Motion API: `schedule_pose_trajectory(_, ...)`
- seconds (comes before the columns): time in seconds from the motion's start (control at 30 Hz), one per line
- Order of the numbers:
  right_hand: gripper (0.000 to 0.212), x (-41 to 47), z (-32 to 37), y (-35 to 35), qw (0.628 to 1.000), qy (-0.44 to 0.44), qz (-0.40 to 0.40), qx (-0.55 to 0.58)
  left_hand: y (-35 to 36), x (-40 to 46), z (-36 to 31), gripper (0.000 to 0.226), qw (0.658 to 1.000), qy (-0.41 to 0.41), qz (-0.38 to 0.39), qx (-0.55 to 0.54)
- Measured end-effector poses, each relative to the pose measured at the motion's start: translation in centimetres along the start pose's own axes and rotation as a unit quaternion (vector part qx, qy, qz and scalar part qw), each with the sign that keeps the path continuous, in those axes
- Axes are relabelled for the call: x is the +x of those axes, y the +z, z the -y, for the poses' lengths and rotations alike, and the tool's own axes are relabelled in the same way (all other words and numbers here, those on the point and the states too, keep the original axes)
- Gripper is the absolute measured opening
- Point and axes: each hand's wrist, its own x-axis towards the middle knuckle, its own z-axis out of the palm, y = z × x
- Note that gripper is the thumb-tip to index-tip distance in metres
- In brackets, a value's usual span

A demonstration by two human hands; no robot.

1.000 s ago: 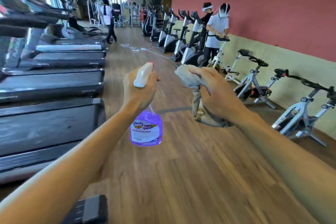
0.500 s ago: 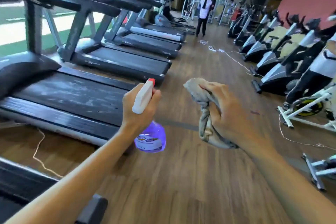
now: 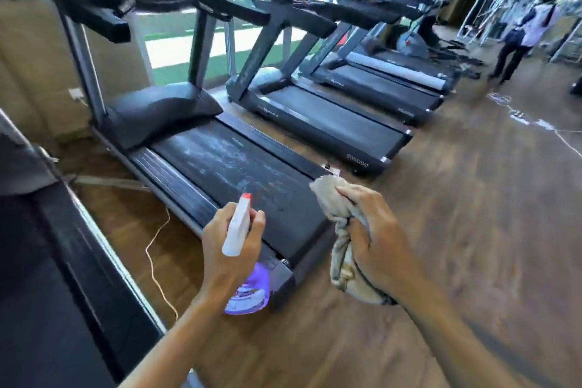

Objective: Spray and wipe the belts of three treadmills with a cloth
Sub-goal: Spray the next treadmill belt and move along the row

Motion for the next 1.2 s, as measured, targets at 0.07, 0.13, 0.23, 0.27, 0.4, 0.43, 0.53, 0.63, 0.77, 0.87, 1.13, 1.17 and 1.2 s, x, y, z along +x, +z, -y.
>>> schedule_pose_trajectory(0.07, 0.059, 3.6, -1.9, 1.8, 1.000, -0.002, 0.012, 0.022, 0.7, 2.6, 1.3, 0.017, 0.999, -0.001, -0.015, 0.034)
schedule_pose_trajectory(0.13, 0.065, 7.2, -4.0, 3.6, 0.999, 0.003, 0.029, 0.040, 1.7, 5.5, 3.0, 0.015, 0.998, -0.014, -0.038, 0.043)
schedule_pose_trajectory(0.23, 0.063, 11.9, -7.0, 5.6, 0.995, 0.031, 0.056, 0.082, 3.3, 9.7, 4.9, 0.022, 0.995, -0.037, -0.071, 0.060)
schedule_pose_trajectory(0.27, 0.063, 13.6, -8.1, 6.3, 0.993, 0.039, 0.064, 0.091, 4.0, 11.2, 5.8, 0.024, 0.994, -0.049, -0.081, 0.058)
schedule_pose_trajectory(0.4, 0.071, 20.6, -12.5, 8.6, 0.985, 0.048, 0.113, 0.119, 6.9, 16.8, 9.8, 0.021, 0.988, -0.090, -0.107, 0.068)
schedule_pose_trajectory(0.43, 0.070, 22.3, -13.8, 9.3, 0.983, 0.045, 0.121, 0.127, 7.7, 17.9, 10.8, 0.020, 0.986, -0.099, -0.119, 0.069)
schedule_pose_trajectory(0.53, 0.068, 27.7, -16.7, 11.0, 0.982, 0.002, 0.136, 0.131, 10.6, 21.7, 12.8, 0.022, 0.980, -0.105, -0.155, 0.064)
schedule_pose_trajectory(0.63, 0.073, 34.0, -19.8, 13.0, 0.981, -0.024, 0.141, 0.130, 14.1, 26.2, 15.2, 0.023, 0.975, -0.113, -0.186, 0.054)
schedule_pose_trajectory(0.77, 0.069, 39.1, -22.7, 15.6, 0.977, -0.010, 0.169, 0.126, 17.2, 30.2, 17.6, 0.025, 0.972, -0.132, -0.187, 0.054)
schedule_pose_trajectory(0.87, 0.071, 42.4, -24.7, 17.7, 0.977, -0.001, 0.182, 0.115, 19.1, 33.4, 19.2, 0.024, 0.975, -0.124, -0.172, 0.058)
schedule_pose_trajectory(1.13, 0.065, 49.8, -32.9, 29.5, 0.984, 0.034, 0.156, 0.080, 23.1, 42.8, 33.1, 0.021, 0.985, -0.101, -0.125, 0.057)
schedule_pose_trajectory(1.17, 0.067, 50.6, -33.9, 32.1, 0.984, 0.043, 0.151, 0.084, 23.8, 43.9, 36.1, 0.022, 0.987, -0.102, -0.119, 0.045)
schedule_pose_trajectory(1.2, 0.069, 51.5, -35.0, 34.7, 0.982, 0.060, 0.149, 0.097, 24.5, 44.9, 38.9, 0.023, 0.987, -0.102, -0.118, 0.037)
